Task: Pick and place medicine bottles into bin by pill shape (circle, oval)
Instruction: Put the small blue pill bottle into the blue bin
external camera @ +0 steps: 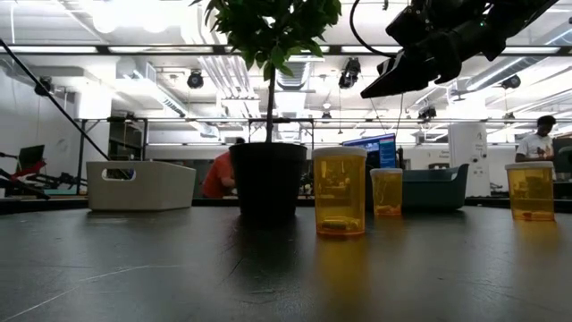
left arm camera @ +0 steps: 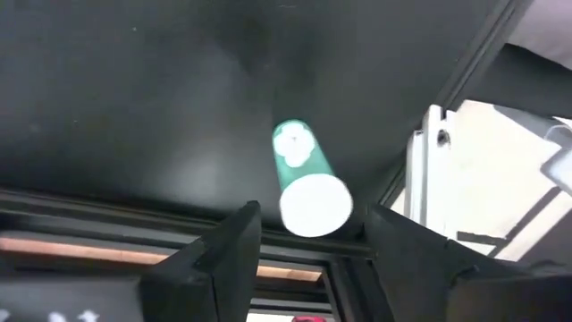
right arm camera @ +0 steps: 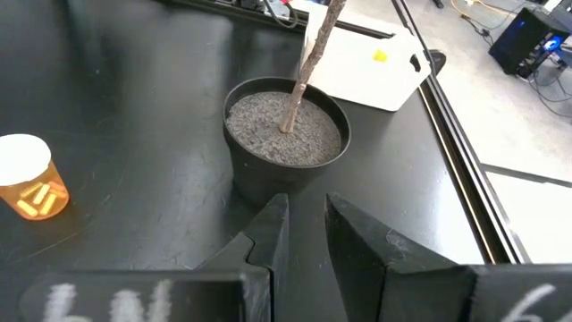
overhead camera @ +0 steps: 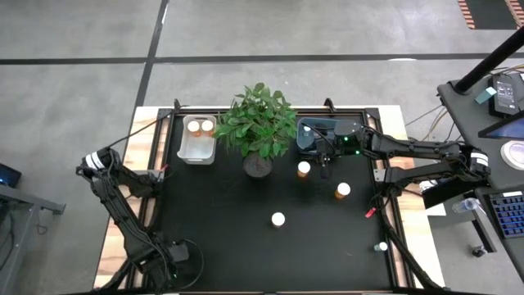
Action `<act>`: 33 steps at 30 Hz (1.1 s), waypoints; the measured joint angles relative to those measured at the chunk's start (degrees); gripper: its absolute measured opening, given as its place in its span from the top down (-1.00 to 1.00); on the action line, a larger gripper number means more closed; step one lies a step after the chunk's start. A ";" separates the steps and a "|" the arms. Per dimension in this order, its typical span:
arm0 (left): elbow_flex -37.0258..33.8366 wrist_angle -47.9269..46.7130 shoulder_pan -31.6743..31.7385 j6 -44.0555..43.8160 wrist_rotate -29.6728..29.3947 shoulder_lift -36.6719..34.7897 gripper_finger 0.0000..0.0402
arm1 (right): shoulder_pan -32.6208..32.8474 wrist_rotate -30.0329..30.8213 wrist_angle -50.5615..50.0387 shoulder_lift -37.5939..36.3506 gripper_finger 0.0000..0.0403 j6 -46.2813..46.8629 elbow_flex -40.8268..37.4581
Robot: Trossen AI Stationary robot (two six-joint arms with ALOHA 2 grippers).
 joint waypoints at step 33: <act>-3.46 2.86 -0.11 -1.52 -0.74 -0.02 0.56 | 0.00 0.02 -0.01 0.00 0.66 -0.09 -0.02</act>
